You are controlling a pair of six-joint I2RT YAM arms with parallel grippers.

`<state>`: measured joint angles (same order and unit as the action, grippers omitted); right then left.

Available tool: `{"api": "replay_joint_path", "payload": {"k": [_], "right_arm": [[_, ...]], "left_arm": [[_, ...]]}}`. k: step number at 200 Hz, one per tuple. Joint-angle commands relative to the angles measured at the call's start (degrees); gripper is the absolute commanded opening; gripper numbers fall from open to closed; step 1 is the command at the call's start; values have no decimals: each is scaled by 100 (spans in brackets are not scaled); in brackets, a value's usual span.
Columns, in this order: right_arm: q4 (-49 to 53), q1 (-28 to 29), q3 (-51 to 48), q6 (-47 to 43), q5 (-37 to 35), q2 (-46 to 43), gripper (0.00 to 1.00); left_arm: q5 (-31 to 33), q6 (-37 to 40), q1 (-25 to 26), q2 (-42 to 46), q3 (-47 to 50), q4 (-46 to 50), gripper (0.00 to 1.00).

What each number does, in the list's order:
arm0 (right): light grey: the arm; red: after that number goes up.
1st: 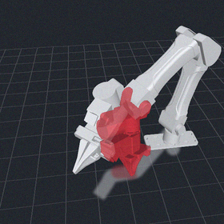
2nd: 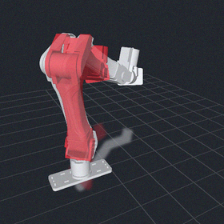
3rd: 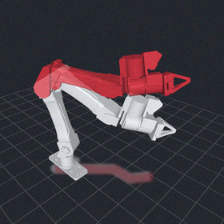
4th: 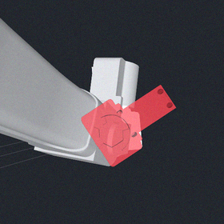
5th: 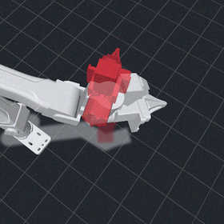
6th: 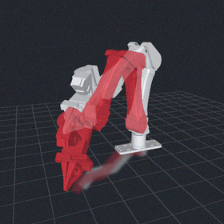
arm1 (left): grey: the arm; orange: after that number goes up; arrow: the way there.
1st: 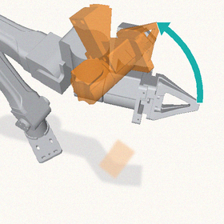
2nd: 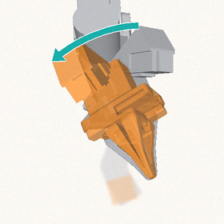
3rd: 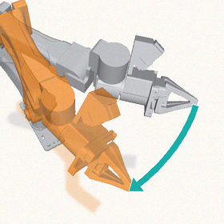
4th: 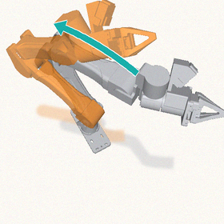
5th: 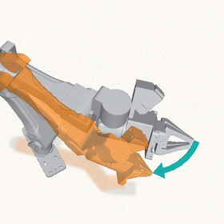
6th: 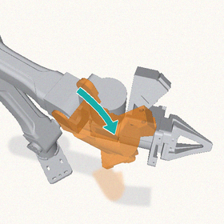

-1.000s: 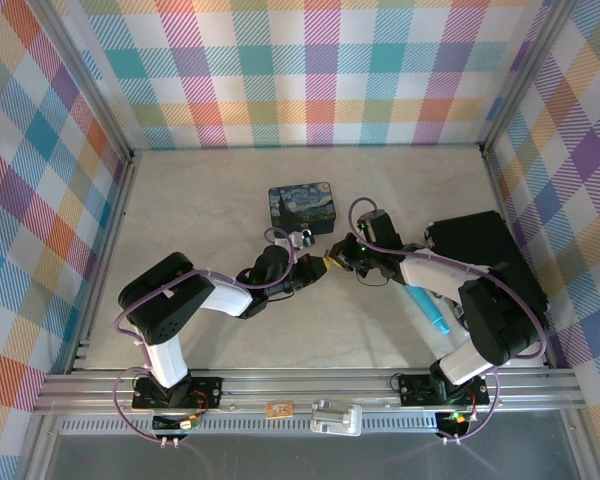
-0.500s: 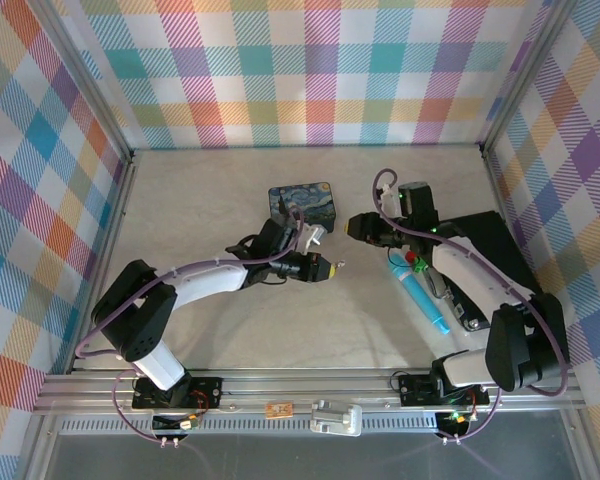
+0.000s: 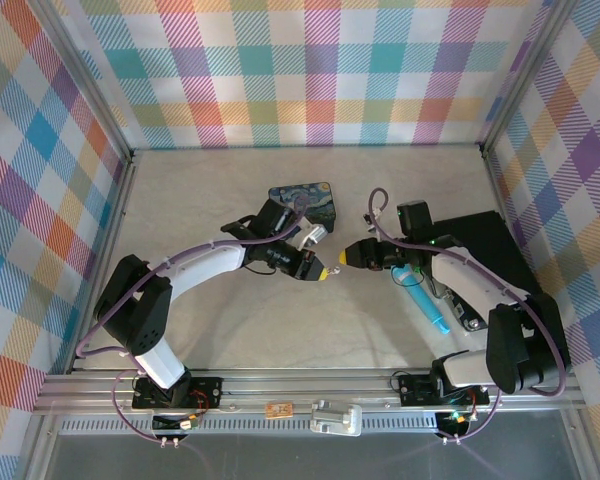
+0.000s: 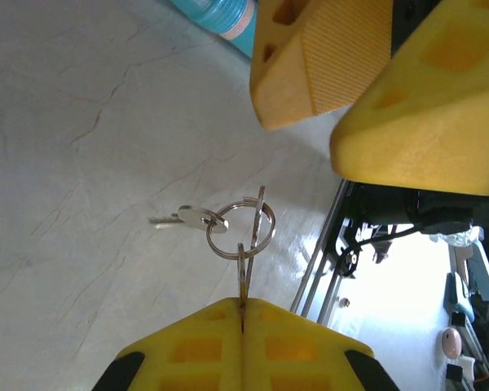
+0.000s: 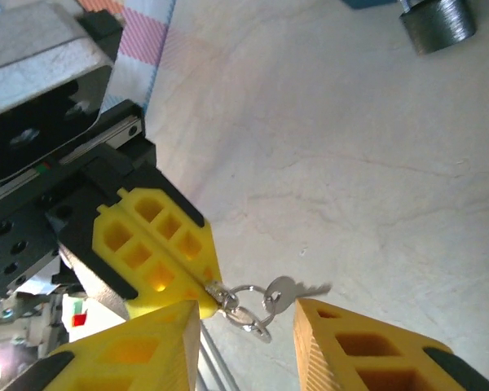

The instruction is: Unlock the padlock with the key

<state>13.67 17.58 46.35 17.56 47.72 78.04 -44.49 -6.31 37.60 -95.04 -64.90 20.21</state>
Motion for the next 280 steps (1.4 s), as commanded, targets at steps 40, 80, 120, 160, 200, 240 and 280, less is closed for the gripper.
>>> {"api": "replay_joint_path", "payload": {"k": [40, 80, 120, 160, 200, 240, 280], "right_arm": [[-615, 85, -155, 117, 609, 318, 31], [-724, 208, -152, 131, 656, 569, 28], [-659, 280, -146, 83, 750, 583, 26], [-606, 335, -166, 64, 745, 595, 25], [-645, 368, -150, 81, 732, 650, 12], [-891, 369, -186, 255, 718, 630, 0], [-1219, 369, -290, 532, 370, 554, 0]], "left_arm": [[-217, 231, -25, -29, -237, 332, 0], [-196, 222, -26, 9, -199, 322, 0], [-86, 113, -43, -21, -183, 203, 0], [-67, -4, -78, -75, -207, 79, 0], [-37, -130, -104, -63, -183, -75, 0], [35, -409, -139, 7, -81, -345, 9], [859, -1386, -501, 548, 511, -1190, 64]]}}
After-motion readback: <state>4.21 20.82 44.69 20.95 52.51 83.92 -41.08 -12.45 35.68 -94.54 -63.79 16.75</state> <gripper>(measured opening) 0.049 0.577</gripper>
